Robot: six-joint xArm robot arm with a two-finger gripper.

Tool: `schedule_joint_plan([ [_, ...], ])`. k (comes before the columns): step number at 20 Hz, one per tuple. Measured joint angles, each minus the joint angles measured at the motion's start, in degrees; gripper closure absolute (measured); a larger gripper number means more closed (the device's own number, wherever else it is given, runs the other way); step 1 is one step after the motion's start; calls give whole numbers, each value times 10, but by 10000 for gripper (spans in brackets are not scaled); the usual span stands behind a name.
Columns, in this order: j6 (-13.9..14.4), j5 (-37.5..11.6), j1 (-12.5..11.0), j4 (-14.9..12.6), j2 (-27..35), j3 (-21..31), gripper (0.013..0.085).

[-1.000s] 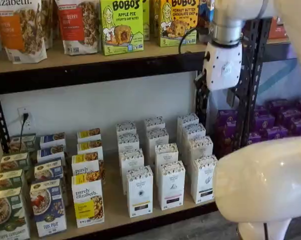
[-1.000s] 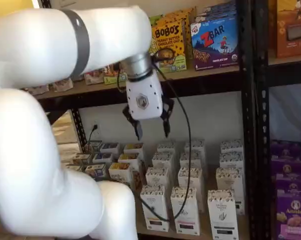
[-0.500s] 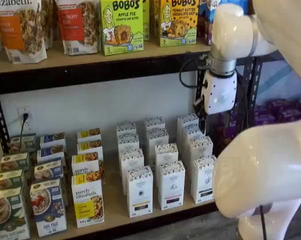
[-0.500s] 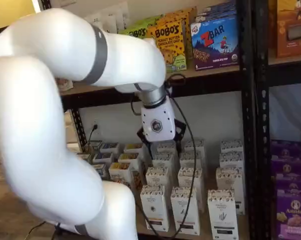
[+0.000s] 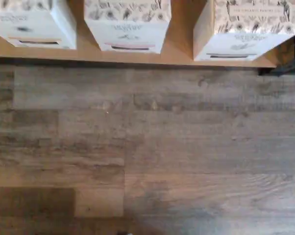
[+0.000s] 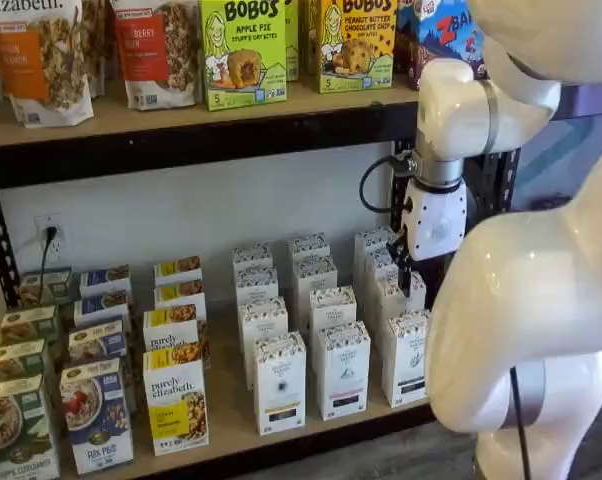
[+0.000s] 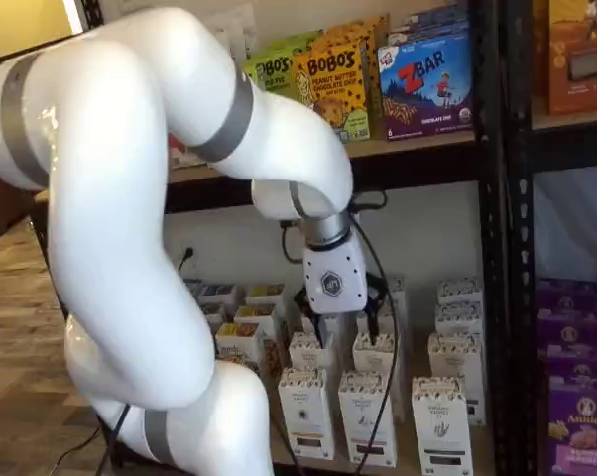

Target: Pick up the white box with a green strip in the middle, on the bottom shelf, the sixth box from the left

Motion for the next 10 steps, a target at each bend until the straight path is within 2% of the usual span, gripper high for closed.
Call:
schedule_joint_plan([
  [2,0,-26,-5,-5,28,-2,130],
  [6,-16,-107,-15,6,85,2,130],
  [10,-6,-162,-12,-1,143,-10,130],
])
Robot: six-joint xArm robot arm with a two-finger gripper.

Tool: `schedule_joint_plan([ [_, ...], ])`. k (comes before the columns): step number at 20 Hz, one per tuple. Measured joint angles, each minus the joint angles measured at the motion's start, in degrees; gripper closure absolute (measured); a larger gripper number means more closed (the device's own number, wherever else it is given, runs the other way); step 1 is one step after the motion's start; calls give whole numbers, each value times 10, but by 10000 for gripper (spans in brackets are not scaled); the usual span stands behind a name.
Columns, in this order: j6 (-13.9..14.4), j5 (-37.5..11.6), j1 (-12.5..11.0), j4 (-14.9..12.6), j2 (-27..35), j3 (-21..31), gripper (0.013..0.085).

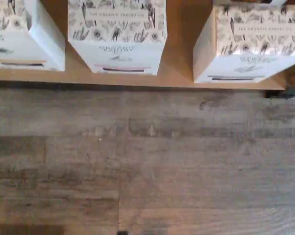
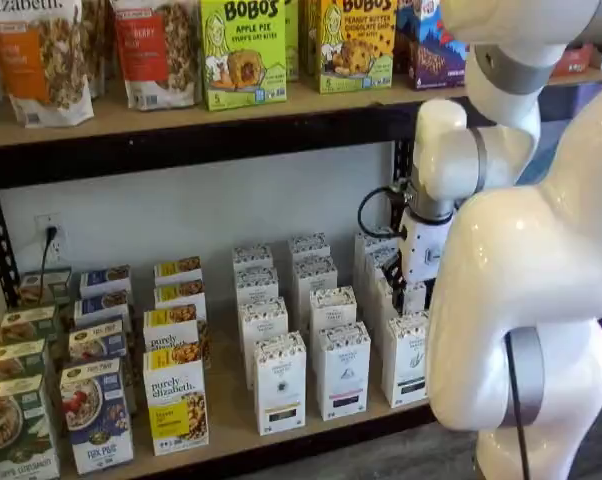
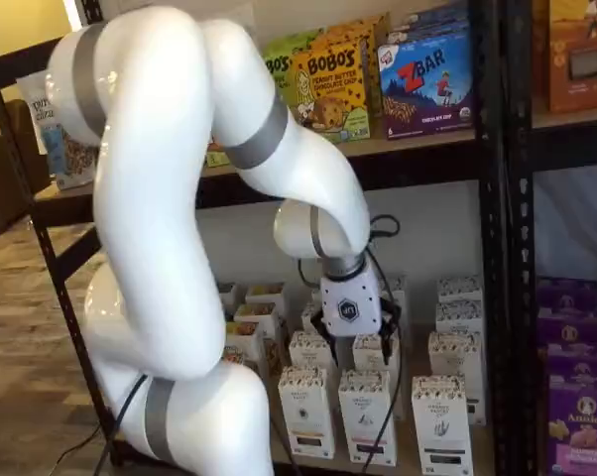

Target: Pick up the white box with a green strip in the middle, on the bottom shelf, the sixth box from the left

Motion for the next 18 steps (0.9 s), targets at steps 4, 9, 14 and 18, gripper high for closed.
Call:
schedule_joint_plan([
  [4,24,-47,10,-15,62,-18,130],
  [9,49,-93,16,-34,129,-45,130],
  [14,45,-112,14,-31,194,-89,130],
  [18,27,-121,3,-23,245,-131,130],
])
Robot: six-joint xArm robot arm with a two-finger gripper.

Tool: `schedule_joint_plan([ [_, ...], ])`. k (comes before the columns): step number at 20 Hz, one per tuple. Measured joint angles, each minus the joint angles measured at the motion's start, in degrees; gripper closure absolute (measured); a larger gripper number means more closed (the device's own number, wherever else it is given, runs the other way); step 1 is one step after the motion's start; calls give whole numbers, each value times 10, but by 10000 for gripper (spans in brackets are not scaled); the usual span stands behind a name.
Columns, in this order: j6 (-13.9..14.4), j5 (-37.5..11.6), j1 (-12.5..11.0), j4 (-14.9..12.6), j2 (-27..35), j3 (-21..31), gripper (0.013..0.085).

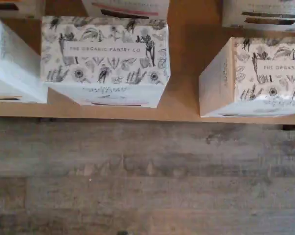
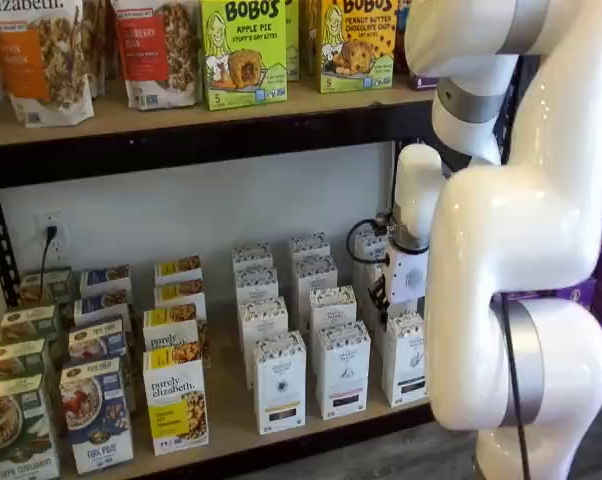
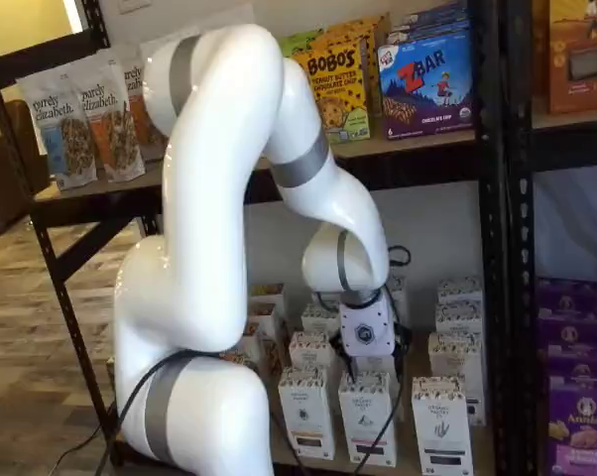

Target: Pick up the white box with a green strip in the middle, on the bottom shelf, the sixth box from the left

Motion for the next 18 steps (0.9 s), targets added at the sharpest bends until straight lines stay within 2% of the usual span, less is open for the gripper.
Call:
schedule_joint_plan([
  [4,-22,0,-20,3,56,-51,130],
  [6,-39,-2,-27,12,81,-74,130],
  [8,-41,-4,-37,4,110,-102,130],
  [12,-63,-2,-52,11,163,-157,130],
  [16,-87,-9,-60,29,190,-190,130],
  [18,-89,-10,-64,27,200,-204,130],
])
